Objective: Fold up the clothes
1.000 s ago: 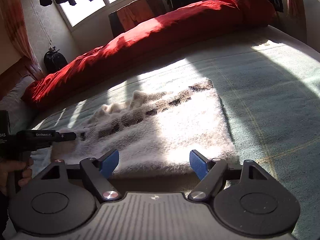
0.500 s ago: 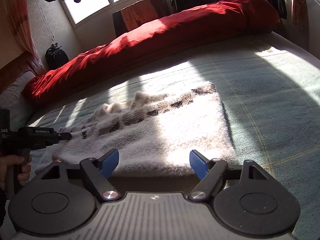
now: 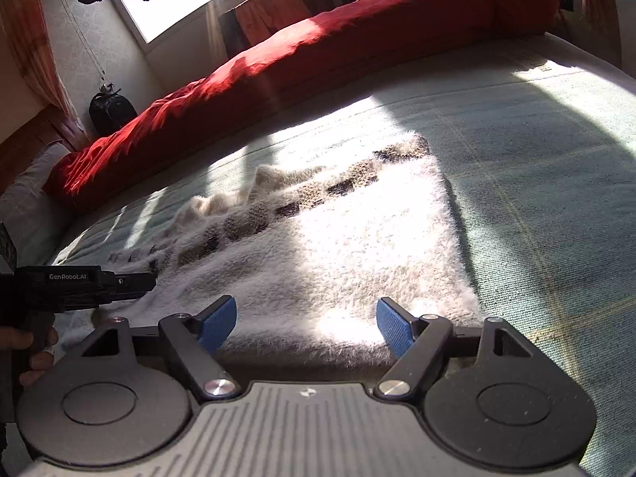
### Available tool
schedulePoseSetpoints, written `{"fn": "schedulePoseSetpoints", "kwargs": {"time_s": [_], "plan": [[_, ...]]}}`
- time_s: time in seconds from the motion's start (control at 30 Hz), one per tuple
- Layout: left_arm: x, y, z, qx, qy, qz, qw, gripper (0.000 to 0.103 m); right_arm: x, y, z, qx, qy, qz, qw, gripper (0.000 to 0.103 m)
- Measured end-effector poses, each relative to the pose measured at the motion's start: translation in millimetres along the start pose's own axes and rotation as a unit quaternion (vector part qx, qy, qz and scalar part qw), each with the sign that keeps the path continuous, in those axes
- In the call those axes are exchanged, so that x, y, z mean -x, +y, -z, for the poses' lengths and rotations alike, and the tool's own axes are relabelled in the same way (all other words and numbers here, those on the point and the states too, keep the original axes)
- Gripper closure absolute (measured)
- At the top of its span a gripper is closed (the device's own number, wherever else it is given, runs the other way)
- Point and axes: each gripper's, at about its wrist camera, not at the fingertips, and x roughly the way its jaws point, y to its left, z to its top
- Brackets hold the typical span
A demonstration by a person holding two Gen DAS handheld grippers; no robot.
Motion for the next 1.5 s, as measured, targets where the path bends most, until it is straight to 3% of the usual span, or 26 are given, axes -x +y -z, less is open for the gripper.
{"fn": "schedulePoseSetpoints", "kwargs": {"time_s": [0.1, 0.27, 0.37, 0.5, 0.7, 0.8, 1.0, 1.2, 1.23, 1.33, 1.5], "plan": [[14, 9, 2, 0.015, -0.003, -0.011, 0.9998, 0.071, 3, -5, 3, 0.005, -0.006, -0.003, 1.0, 0.022], [17, -30, 0, -0.043, -0.006, 0.018, 0.9989, 0.064, 5, 18, -2, 0.042, -0.028, 0.026, 0.998, 0.022], [2, -60, -1, -0.084, -0.011, 0.031, 0.9959, 0.062, -2, 36, -8, 0.102, -0.034, 0.06, 0.992, 0.022], [-31, -78, 5, -0.112, 0.002, 0.006, 0.9937, 0.062, -18, 37, -7, 0.138, -0.005, 0.099, 0.985, 0.022], [-29, -76, 8, -0.114, -0.001, 0.004, 0.9934, 0.06, -15, 29, 10, 0.158, 0.005, 0.102, 0.982, 0.022], [-15, -88, 12, -0.142, -0.008, 0.011, 0.9897, 0.06, -15, 29, 11, 0.156, 0.006, 0.101, 0.983, 0.02], [-3, -80, 46, -0.172, 0.011, 0.0, 0.9851, 0.058, -15, 28, 11, 0.151, 0.009, 0.099, 0.983, 0.019], [31, -71, 41, -0.156, -0.017, -0.016, 0.9876, 0.054, -5, 28, 2, 0.123, 0.011, 0.091, 0.988, 0.019], [30, -65, 40, -0.149, -0.013, -0.027, 0.9884, 0.05, -2, 28, 1, 0.113, 0.01, 0.087, 0.99, 0.019], [22, -41, 39, -0.113, 0.007, -0.045, 0.9926, 0.049, 7, 29, -1, 0.091, 0.006, 0.075, 0.993, 0.019], [42, -28, 25, -0.074, -0.027, -0.028, 0.9965, 0.05, 30, 29, -4, 0.082, -0.001, 0.065, 0.995, 0.019]]}}
